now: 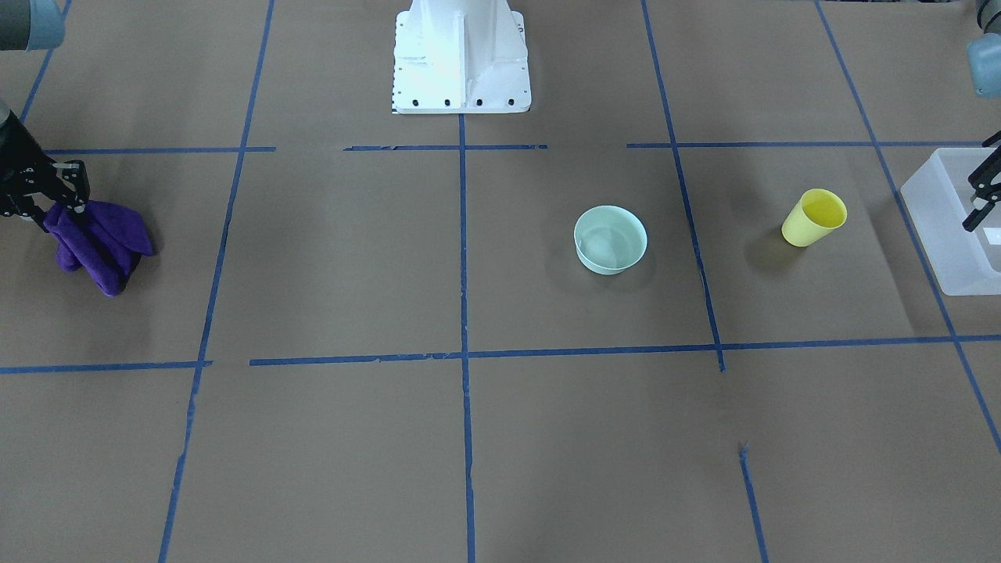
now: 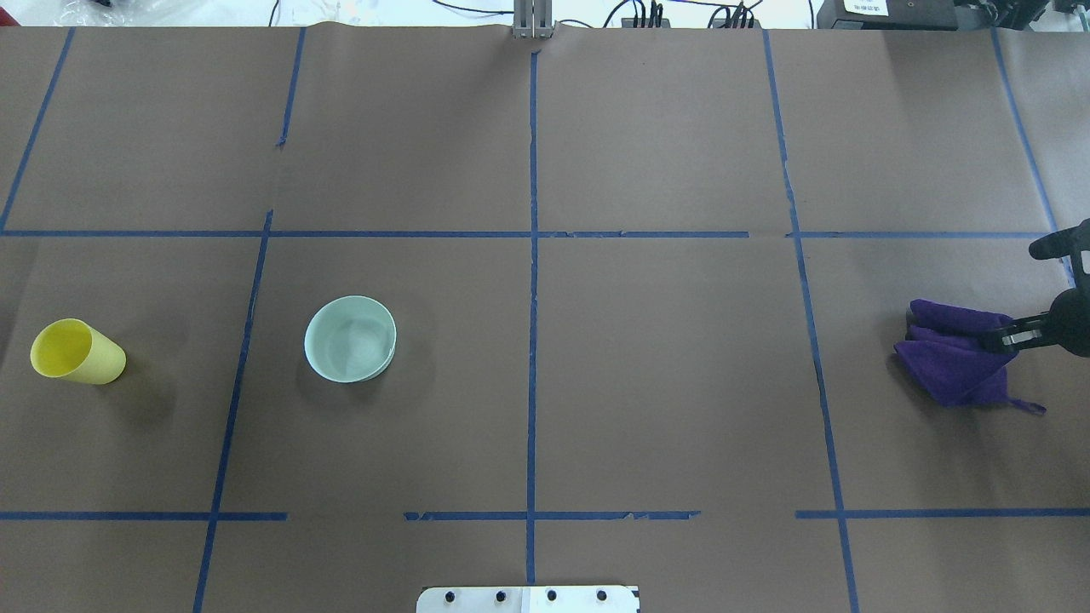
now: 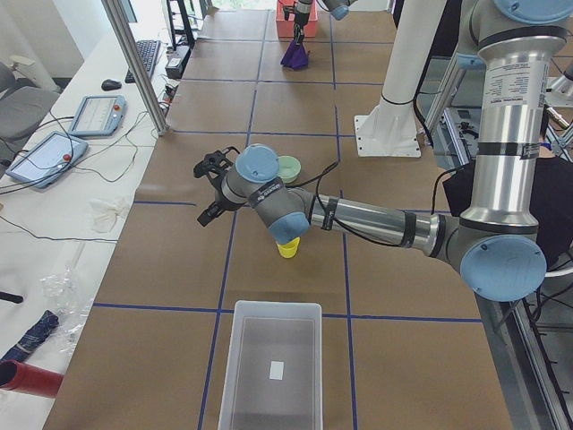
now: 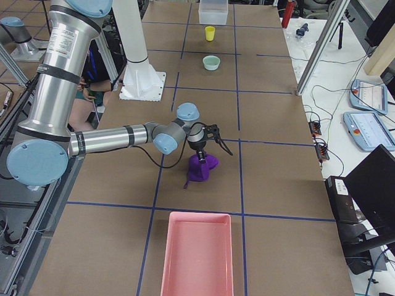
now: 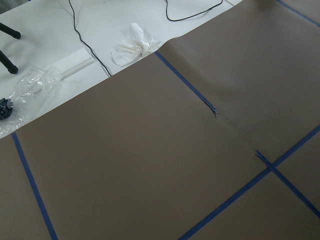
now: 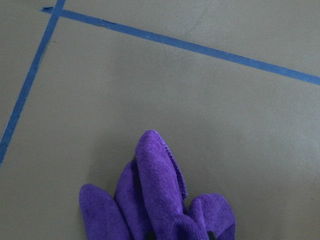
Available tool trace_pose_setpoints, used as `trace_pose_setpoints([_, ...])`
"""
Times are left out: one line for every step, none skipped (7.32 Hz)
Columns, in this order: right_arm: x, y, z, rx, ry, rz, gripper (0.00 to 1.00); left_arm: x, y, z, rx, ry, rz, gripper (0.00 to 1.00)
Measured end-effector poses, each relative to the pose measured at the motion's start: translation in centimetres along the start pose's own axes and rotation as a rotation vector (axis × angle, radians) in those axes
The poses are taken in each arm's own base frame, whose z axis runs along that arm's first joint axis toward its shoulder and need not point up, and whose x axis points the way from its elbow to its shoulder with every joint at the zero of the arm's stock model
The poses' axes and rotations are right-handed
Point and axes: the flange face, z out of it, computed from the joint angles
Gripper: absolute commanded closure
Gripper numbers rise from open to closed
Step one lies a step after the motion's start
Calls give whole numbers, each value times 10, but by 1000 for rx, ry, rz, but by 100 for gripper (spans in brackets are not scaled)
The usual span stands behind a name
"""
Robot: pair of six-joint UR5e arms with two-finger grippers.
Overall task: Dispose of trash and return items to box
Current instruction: 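Lift the purple cloth with the right gripper and carry it off the table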
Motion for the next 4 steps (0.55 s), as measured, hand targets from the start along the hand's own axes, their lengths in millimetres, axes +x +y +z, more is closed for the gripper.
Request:
trace_pose_setpoints([13, -7, -20, -4, 7, -11, 100, 0, 0, 0, 1, 0, 0, 0])
trace_pose_setpoints([35, -17, -47, -12, 12, -35, 100, 1, 1, -1, 1, 1, 1, 0])
trace_pose_setpoints([66, -23, -80, -20, 2, -64, 100, 3, 3, -4, 1, 2, 1, 0])
trace_pose_setpoints([101, -24, -109, -24, -7, -99, 100, 6, 6, -7, 1, 2, 1, 0])
